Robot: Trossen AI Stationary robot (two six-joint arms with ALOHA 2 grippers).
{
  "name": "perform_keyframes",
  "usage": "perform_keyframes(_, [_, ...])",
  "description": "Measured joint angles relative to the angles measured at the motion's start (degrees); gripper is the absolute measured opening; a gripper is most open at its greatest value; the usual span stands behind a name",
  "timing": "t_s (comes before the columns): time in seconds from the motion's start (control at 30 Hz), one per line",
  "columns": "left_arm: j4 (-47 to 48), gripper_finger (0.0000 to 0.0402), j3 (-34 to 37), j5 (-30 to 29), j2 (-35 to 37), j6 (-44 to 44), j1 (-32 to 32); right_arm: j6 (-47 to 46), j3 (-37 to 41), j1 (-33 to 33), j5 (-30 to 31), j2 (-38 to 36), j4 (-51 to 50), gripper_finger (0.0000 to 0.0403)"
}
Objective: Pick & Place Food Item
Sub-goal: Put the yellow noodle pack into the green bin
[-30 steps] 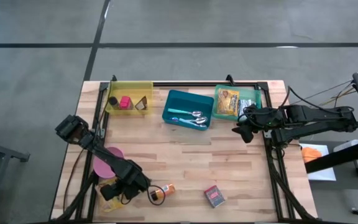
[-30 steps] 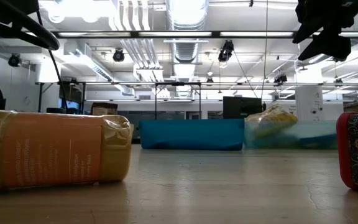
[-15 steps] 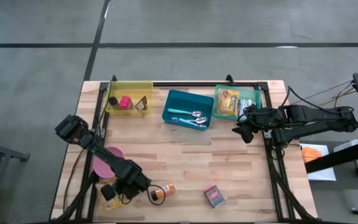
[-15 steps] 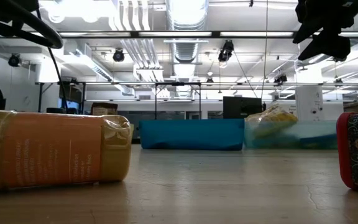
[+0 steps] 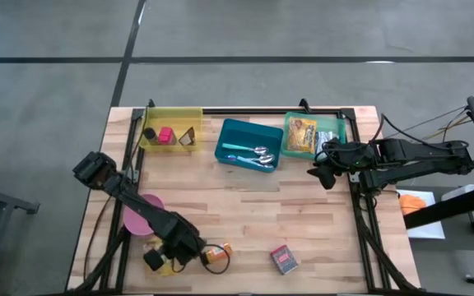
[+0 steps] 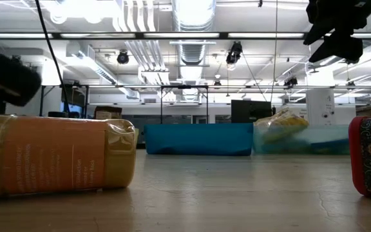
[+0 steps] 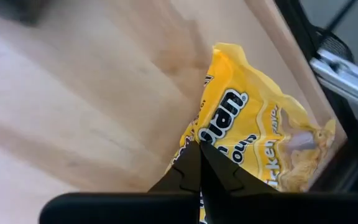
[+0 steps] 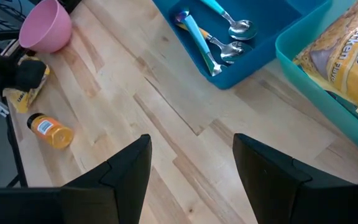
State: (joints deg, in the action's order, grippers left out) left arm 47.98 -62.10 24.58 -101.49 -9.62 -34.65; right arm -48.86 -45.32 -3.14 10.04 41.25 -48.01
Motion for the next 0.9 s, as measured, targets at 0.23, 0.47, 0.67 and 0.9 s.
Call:
perform_keyframes(0.23, [0.27,0.0,-3.56,-5.67,0.07,7.98,1.48,-0.04,0.0,0.0,-0.02,0.0,0.02,0.0224])
perform_keyframes(0.47, [5.55,0.0,-7.72,-13.16,0.47,13.46,2.36,-1.0,0.0,-0.02,-1.11,0.0,0.13,0.0224])
perform_keyframes(0.67, [6.47,0.0,-8.01,-17.56,4.04,22.16,4.1,-3.62,0.0,-0.01,-1.06,0.1,0.77,0.0224])
perform_keyframes(0.9, [7.75,0.0,-8.01,-22.47,7.92,30.17,6.31,-3.04,0.0,0.0,0.17,0.17,4.07,0.0224])
